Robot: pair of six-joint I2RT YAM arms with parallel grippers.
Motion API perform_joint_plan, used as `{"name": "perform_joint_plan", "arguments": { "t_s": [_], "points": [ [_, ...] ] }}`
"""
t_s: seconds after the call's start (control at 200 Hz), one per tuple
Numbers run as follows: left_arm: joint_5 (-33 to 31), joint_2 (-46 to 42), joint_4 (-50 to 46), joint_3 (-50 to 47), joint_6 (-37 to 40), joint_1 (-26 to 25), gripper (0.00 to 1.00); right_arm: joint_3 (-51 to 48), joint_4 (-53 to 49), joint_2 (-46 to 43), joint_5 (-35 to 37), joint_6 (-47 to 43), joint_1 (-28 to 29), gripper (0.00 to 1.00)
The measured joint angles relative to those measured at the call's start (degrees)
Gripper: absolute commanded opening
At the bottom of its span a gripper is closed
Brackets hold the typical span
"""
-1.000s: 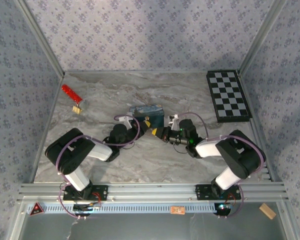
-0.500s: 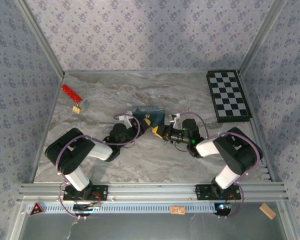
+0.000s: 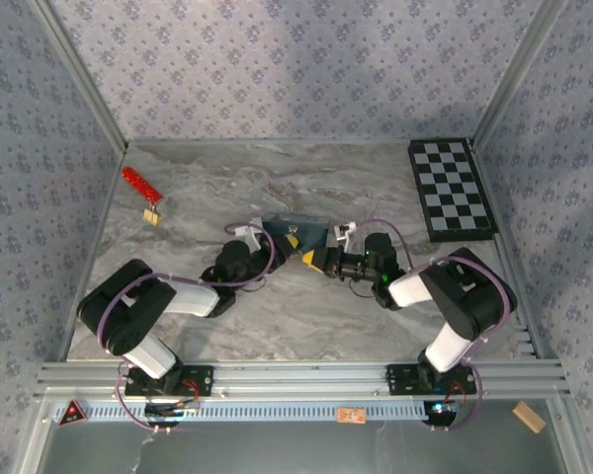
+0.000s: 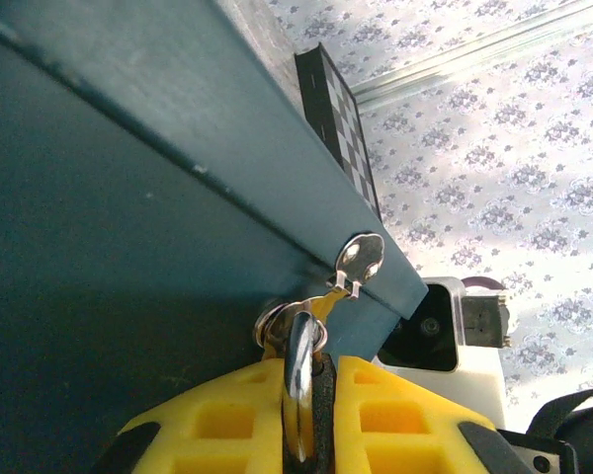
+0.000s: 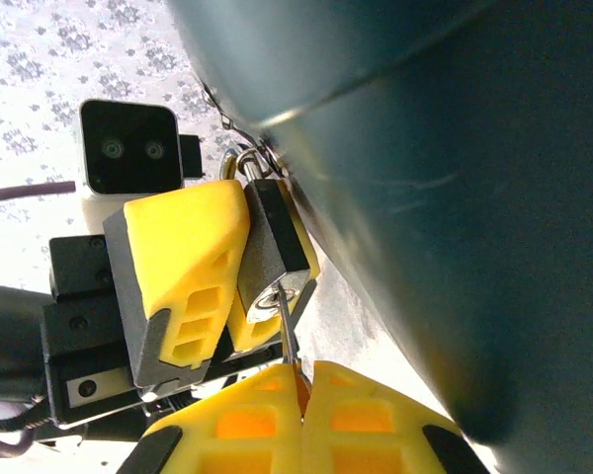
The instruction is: Unlock the padlock with the key
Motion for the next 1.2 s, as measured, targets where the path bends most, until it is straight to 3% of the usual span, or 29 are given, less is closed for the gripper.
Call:
{"name": "perform_joint_plan", "arguments": {
  "t_s": [0.26, 0.395, 1.199],
  "points": [
    [1.64, -0.5, -1.31, 0.87, -0.26, -0.22, 0.0, 0.33, -11.17, -7.19, 3.54, -7.96, 1.14, 0.0],
    [1.46, -0.5, -2.14, 1.55, -0.46, -0.2, 0.0, 0.68, -12.13, -7.65, 4.68, -8.35, 1.42, 0.0],
    [-1.31, -1.55, -2.23, 1.79, -0.39, 0.37, 0.0, 0.61, 2.05, -0.48, 4.17, 0.31, 2.27, 0.0]
  ]
}}
